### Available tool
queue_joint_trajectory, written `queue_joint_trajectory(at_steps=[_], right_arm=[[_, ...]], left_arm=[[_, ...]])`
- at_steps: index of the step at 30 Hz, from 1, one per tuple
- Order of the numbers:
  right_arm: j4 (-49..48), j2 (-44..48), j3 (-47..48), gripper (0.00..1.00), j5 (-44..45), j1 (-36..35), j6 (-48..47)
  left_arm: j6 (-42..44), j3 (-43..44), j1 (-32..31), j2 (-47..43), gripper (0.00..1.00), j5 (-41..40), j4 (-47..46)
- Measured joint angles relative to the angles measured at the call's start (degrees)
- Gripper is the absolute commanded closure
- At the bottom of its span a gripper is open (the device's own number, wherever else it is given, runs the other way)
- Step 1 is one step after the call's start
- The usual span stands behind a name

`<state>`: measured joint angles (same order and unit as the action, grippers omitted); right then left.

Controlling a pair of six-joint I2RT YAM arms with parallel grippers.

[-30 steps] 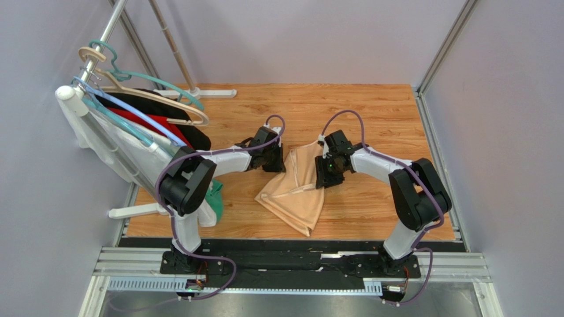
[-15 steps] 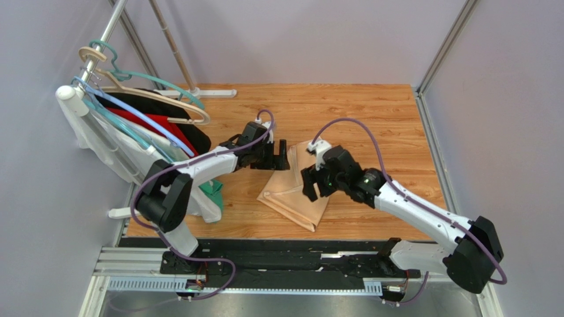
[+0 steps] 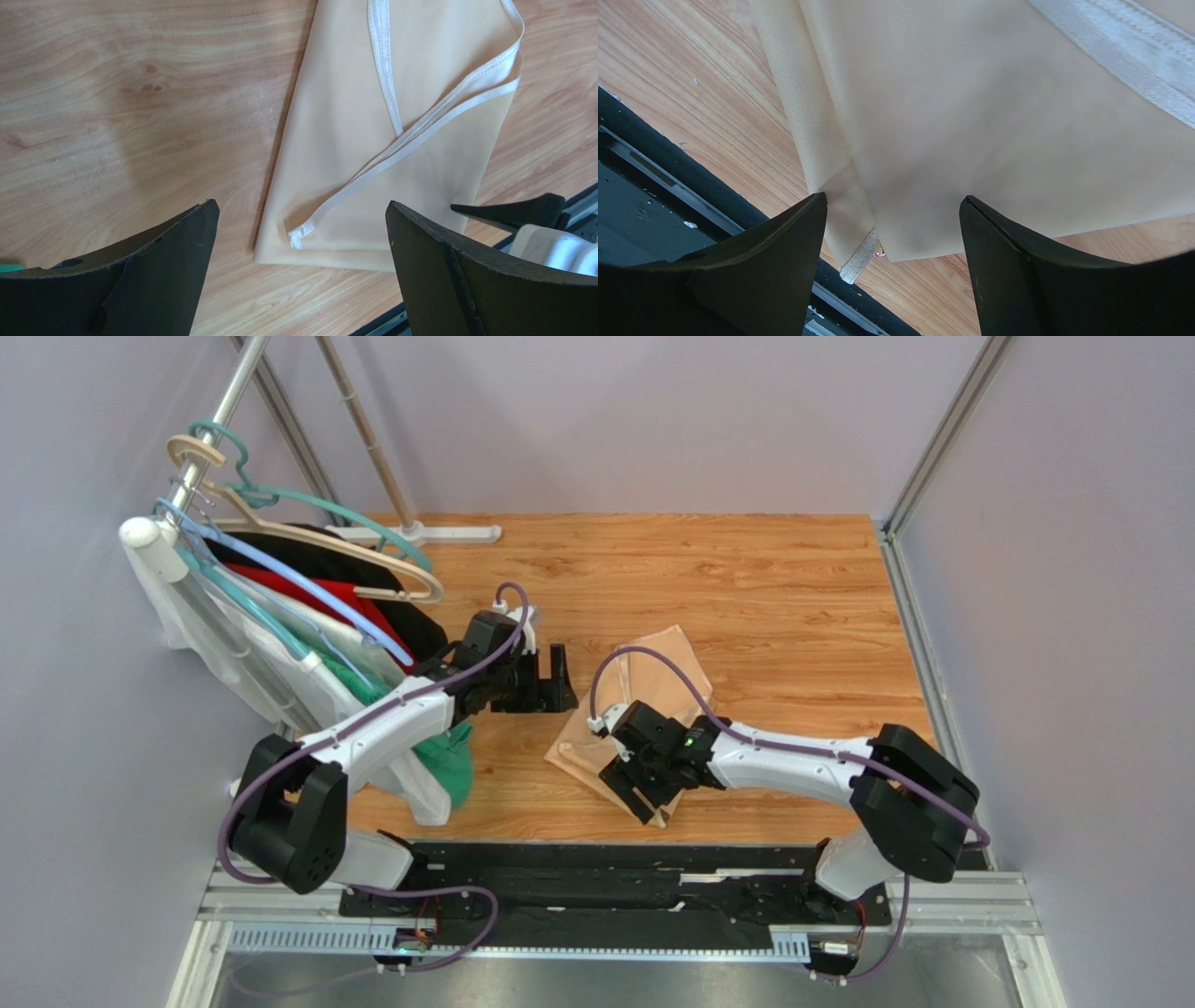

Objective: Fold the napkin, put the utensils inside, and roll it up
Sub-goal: Roll the napkin with the utensil

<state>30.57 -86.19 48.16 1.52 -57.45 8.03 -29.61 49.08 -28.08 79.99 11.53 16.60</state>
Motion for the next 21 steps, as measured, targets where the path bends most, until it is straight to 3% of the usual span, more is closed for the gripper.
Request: queue_joint_trajectory(at_steps=[15, 21], right_arm=[[-2.1, 0.5, -1.7, 0.26, -2.4, -3.2, 3.1], [-1.7, -2.0, -0.7, 0.27, 2.0, -6.8, 5.6]], left_arm=[[0.2, -0.4, 0.1, -2.8, 0.01, 0.5, 0.8], [0.2, -1.6, 0.1, -3.5, 0.01, 0.9, 0.9]])
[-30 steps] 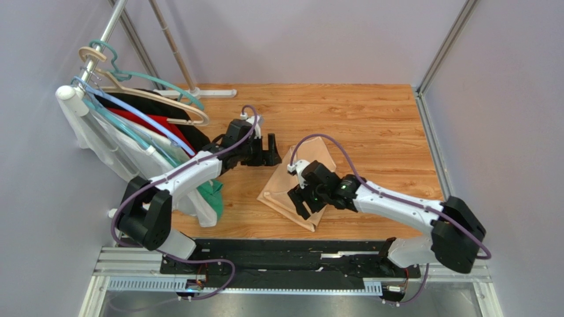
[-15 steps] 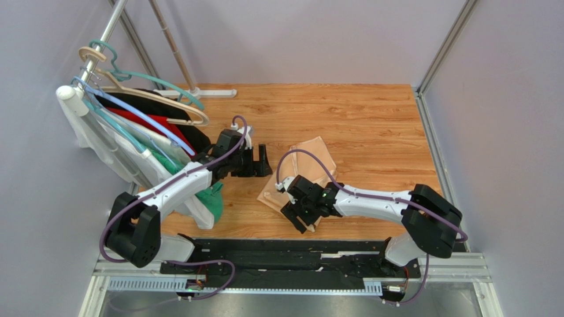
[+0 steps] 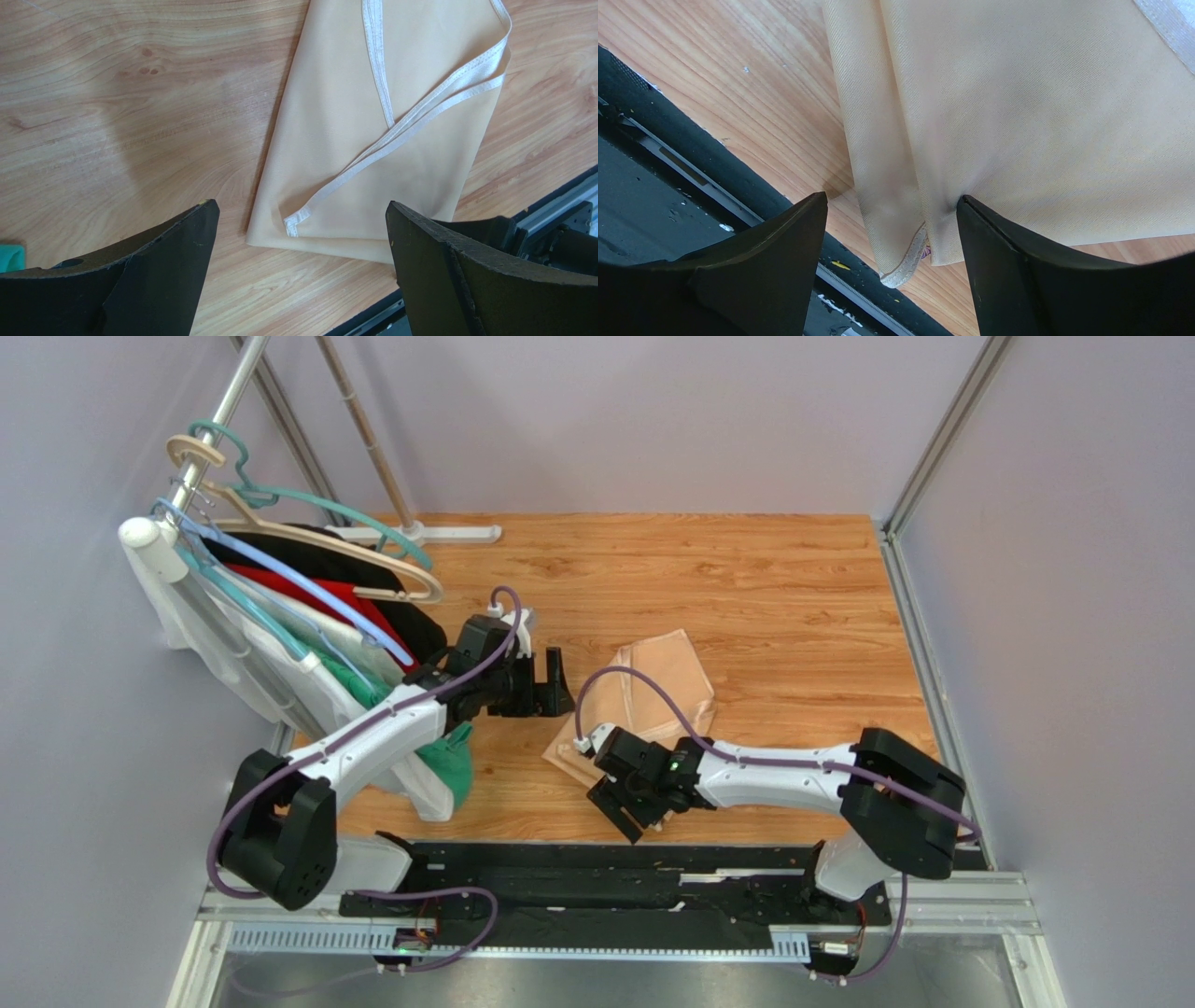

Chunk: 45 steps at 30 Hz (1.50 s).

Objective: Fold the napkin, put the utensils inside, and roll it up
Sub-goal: Roll the napkin with the utensil

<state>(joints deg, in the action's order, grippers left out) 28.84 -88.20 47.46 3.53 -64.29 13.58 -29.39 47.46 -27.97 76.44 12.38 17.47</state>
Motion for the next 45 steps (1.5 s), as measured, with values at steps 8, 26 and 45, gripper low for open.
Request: queue_joint_trajectory(at_steps=[8, 26, 45], right_arm=[[0.8, -1.9, 1.4, 0.28, 6.5, -6.6, 6.3], [6.5, -9.0, 6.1, 0.41, 20.7, -17.6, 13.4], [15.0, -11.9, 8.0, 0.69, 27.6, -22.7, 19.7]], left_arm=[[0.0, -0.8, 0.0, -2.3, 0.01, 0.3, 0.0], [-0.1, -2.3, 0.0, -3.1, 0.01, 2.2, -0.1], [-0.3, -2.8, 0.0, -3.7, 0.01, 2.6, -0.4]])
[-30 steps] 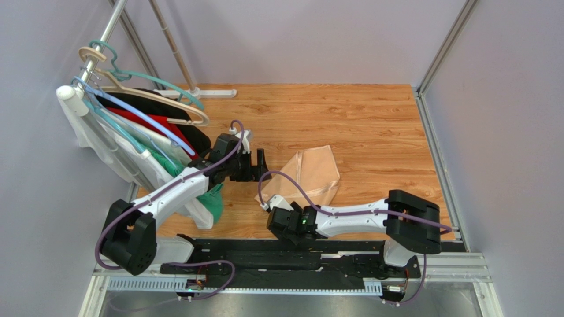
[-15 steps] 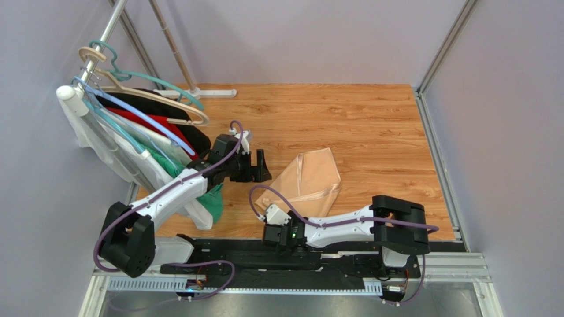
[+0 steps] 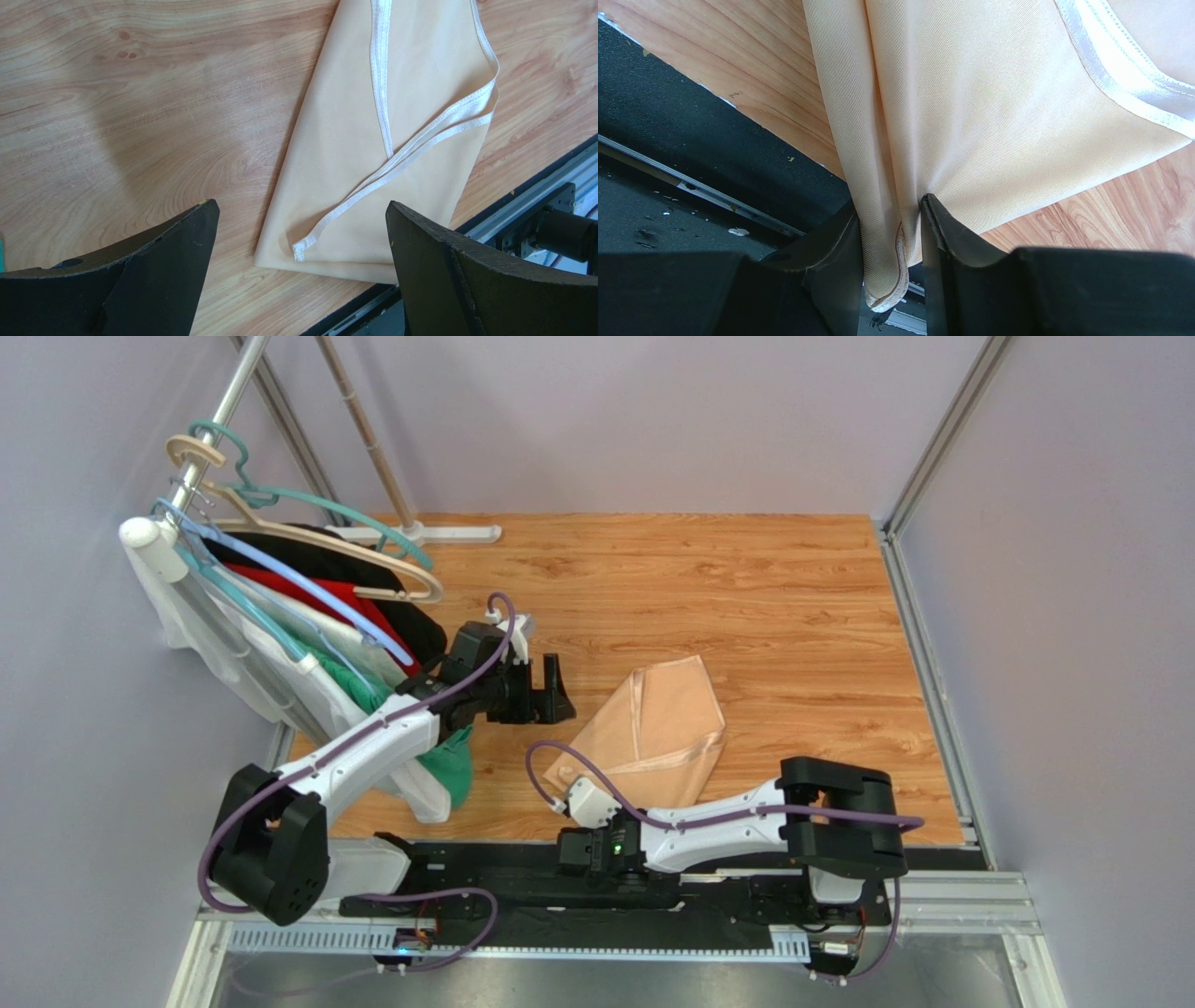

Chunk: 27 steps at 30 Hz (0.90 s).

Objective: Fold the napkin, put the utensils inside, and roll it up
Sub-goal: Roll the napkin with the utensil

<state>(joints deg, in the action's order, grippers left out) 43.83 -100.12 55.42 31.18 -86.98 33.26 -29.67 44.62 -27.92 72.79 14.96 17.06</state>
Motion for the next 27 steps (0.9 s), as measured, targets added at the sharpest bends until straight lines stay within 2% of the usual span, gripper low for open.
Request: queue_joint_trajectory(at_steps=[7, 9, 11, 17, 27], right_arm=[[0.9, 0.0, 0.0, 0.75, 0.6, -0.6, 1.3], [1.1, 0.0, 0.1, 0.80, 0.6, -0.6, 1.3], [1.3, 0.0, 0.1, 0.90, 0.5, -0.6, 1.3], [1.4, 0.0, 0.1, 0.99, 0.5, -0.7, 1.3], [1.2, 1.4, -0.2, 1.00, -1.6, -0.4, 1.3]], left_arm=[[0.0, 0.0, 0.0, -0.3, 0.01, 0.1, -0.1], [0.0, 0.0, 0.0, -0.5, 0.01, 0.2, -0.1], [0.0, 0.0, 0.0, -0.8, 0.01, 0.2, -0.1], [0.0, 0.0, 0.0, -1.9, 0.01, 0.2, 0.0], [0.0, -0.5, 0.1, -2.7, 0.01, 0.4, 0.5]])
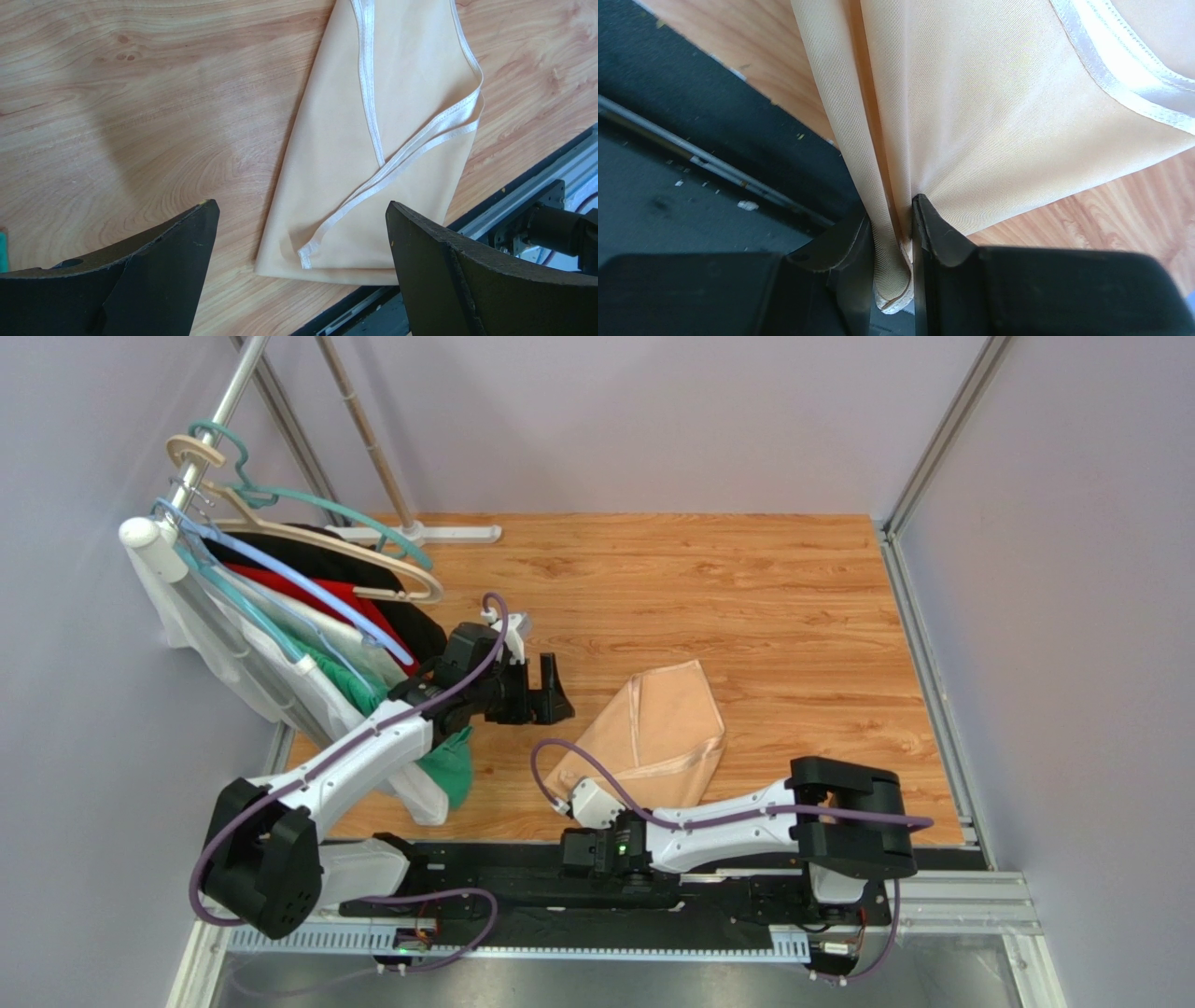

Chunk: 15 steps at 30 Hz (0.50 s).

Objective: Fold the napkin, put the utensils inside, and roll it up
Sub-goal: Roll the napkin with the utensil

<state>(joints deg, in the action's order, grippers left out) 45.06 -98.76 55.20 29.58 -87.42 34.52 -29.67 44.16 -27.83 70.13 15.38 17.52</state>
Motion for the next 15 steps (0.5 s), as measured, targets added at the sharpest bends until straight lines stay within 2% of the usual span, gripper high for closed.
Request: queue_joint_trajectory(at_steps=[15], right_arm=[[-7.9, 11.3, -7.6, 1.00, -13.4, 7.1, -1.5]], left_arm=[[0.0, -1.1, 0.6, -3.2, 0.01, -0.4, 1.4]])
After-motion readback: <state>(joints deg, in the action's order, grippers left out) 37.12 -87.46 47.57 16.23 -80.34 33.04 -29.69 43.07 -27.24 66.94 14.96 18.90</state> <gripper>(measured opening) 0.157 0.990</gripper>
